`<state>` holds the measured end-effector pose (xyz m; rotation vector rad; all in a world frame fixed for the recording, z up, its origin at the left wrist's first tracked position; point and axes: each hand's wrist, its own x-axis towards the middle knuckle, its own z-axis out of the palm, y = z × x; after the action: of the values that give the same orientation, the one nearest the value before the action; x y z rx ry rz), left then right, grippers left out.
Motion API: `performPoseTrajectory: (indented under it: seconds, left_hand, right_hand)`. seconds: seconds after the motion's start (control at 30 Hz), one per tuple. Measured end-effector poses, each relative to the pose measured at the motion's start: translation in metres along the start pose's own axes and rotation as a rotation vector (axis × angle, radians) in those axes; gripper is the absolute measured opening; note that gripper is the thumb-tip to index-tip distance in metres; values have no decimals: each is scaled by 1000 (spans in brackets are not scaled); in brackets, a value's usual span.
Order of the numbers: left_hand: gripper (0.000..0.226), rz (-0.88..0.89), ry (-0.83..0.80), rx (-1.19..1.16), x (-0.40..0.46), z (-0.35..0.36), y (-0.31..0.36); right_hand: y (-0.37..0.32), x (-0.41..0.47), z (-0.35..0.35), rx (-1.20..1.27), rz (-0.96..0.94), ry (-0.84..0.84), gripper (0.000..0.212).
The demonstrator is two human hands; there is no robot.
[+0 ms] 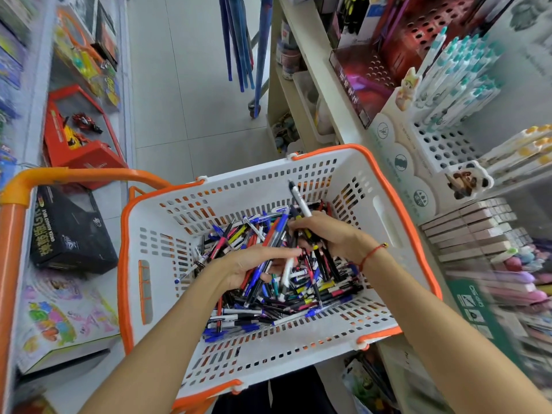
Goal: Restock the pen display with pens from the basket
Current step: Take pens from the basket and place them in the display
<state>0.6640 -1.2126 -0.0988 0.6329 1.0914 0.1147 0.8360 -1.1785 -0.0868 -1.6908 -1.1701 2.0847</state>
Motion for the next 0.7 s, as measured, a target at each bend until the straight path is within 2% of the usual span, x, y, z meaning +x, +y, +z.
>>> performPoseTrajectory:
  seconds: [0.07,0.13,0.23,0.33,0.47,0.57,0.63,0.7]
  left_hand:
    - [25,60,40,-100,0,-9,-3]
    - [22,91,29,-110,-5,-18,-5]
    - [25,125,52,-63,-9,-26,-6]
    - [25,213,90,-330,-10,-24,-3]
    - [12,281,157,-432,0,-21,0]
    - [14,317,260,-372,12,-14,-3]
    - [31,317,374,-252,16,-8,-5]
    - [37,291,467,-193,17,-2,-5]
  right_hand:
    - [6,0,-7,204,-37,55,18]
    - [16,-2,-13,402,-80,106,15]
    - [30,-8,-13,579,-112,34,22]
    - [37,-14,-3,513,-143,9,34]
    - [39,-14,16,523,-155,29,45]
    - [42,-7,29,541,-138,72,43]
    - [45,-7,36,477,-141,86,45]
    - [45,-10,43,383,-153,85,47]
